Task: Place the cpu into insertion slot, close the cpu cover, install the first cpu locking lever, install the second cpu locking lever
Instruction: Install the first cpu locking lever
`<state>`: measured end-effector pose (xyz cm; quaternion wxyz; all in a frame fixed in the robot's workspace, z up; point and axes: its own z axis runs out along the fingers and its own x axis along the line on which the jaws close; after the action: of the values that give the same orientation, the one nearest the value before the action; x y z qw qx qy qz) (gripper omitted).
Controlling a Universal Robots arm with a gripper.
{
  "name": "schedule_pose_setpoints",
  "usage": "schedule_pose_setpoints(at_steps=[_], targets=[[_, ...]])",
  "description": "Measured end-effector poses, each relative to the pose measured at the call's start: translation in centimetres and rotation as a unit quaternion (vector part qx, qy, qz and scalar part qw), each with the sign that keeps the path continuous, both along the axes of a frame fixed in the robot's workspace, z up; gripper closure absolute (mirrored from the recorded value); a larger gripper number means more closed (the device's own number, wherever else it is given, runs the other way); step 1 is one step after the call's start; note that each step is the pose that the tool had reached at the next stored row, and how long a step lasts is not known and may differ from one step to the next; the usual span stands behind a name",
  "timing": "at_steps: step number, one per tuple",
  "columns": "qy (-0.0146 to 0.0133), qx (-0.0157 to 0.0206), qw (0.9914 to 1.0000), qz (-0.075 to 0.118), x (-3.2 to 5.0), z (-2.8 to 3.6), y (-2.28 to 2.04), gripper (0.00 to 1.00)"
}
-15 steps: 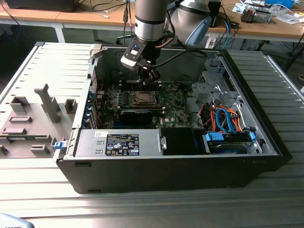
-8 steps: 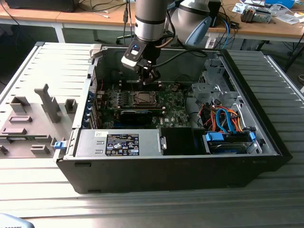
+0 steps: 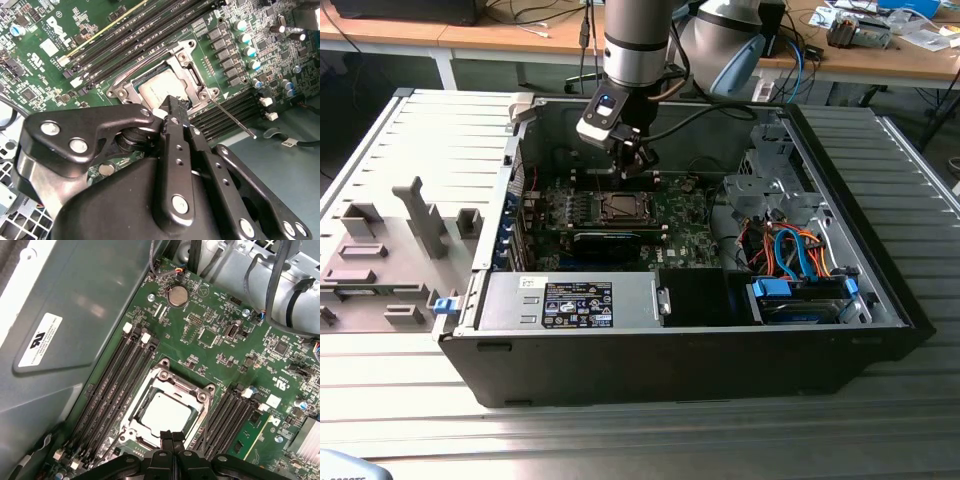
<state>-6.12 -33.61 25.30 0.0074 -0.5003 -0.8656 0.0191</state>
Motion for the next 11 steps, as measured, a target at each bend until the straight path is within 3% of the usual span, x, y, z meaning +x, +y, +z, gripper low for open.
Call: schedule_pose_setpoints(at_steps=[11], targets=[[0.0000,0.0000,0.99991,0.013,0.00,0.00,0.00,0.89]])
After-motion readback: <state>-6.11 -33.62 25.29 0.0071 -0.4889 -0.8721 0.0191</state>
